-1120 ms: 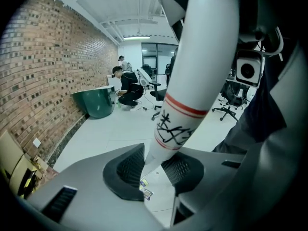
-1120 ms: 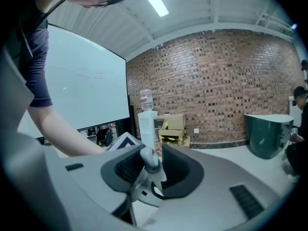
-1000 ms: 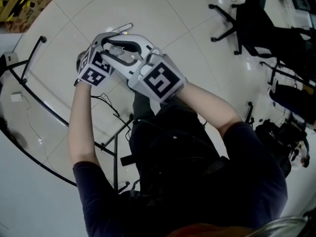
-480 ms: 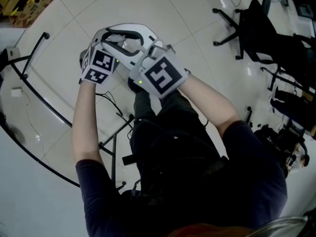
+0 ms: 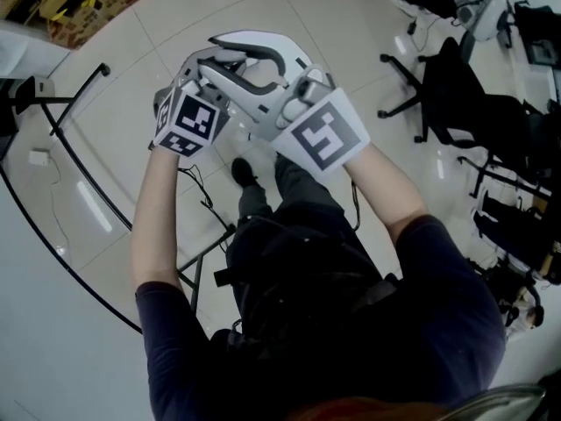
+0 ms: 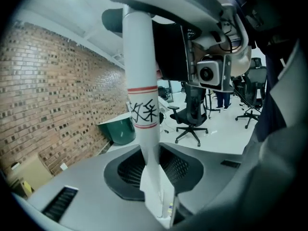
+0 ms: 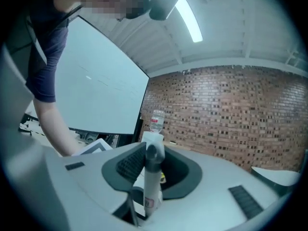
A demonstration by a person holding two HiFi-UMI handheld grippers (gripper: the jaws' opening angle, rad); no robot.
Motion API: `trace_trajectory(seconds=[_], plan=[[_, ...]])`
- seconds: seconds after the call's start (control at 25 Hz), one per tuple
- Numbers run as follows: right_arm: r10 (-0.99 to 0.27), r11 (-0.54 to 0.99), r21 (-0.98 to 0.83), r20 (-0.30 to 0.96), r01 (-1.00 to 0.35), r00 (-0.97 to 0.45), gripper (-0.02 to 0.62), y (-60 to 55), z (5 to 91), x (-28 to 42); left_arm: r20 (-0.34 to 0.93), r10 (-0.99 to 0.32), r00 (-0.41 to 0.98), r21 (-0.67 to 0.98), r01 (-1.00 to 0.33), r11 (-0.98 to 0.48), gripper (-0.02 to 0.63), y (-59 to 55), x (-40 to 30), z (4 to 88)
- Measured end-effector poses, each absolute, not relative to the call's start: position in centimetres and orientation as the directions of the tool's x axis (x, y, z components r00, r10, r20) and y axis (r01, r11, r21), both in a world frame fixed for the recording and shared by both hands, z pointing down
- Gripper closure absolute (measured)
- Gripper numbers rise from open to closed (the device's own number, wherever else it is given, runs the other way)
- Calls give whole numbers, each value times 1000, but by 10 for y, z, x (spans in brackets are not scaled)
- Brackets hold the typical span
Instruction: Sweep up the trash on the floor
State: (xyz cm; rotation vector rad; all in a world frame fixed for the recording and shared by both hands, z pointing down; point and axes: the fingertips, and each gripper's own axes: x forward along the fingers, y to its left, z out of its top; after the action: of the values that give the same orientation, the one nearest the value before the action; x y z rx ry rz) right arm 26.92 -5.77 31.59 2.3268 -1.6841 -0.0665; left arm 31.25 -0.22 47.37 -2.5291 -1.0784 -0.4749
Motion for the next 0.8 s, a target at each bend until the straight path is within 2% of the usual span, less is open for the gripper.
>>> trace_trajectory(seconds=[0.12,0.32,0.8], plan=[[-942,-312,169,72,-935,327,485,-48,269,266,385,629,675,-202,727,-656,523,2,304,424],[-949,-305,191,18,-933,314,485,-46,210,248,338,639,691,-204,716,-667,520,0,282,364],[-978,-195,256,-128,-947,167,485,-32,122,175,298,525,797,-334,603,-725,517,-5,227,279]])
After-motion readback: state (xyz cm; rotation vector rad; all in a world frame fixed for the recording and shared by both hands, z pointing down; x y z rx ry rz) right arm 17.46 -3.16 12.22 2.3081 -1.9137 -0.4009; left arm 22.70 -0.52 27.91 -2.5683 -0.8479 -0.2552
